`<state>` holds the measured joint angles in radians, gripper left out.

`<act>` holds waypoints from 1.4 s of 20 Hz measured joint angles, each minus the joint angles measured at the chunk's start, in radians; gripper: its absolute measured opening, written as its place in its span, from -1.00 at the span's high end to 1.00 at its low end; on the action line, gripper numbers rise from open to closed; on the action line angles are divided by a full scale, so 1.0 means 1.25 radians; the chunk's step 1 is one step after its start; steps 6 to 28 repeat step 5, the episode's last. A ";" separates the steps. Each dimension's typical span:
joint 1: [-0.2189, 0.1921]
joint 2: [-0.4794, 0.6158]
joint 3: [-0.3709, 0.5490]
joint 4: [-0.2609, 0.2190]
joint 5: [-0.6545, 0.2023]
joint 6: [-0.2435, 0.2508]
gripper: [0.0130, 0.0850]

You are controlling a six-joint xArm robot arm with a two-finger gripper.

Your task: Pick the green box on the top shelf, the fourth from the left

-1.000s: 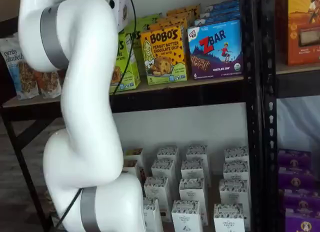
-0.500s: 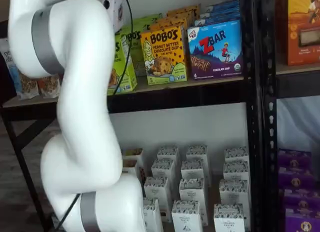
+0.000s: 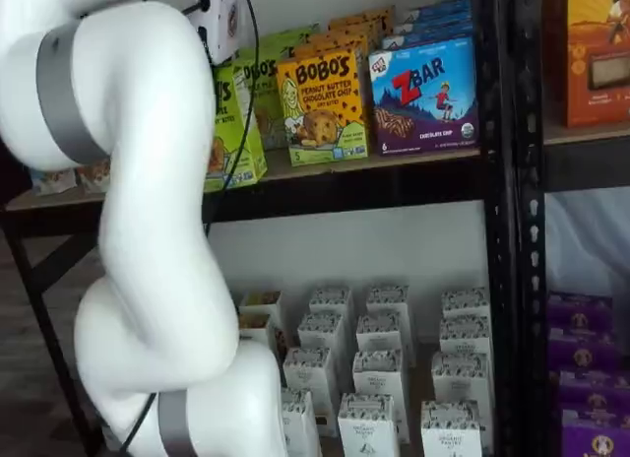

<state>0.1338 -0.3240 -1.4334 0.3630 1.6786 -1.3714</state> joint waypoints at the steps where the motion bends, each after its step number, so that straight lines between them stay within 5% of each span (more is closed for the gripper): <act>1: -0.002 -0.007 0.004 0.000 0.003 -0.001 0.78; 28: -0.006 -0.038 0.028 -0.007 0.007 -0.003 0.78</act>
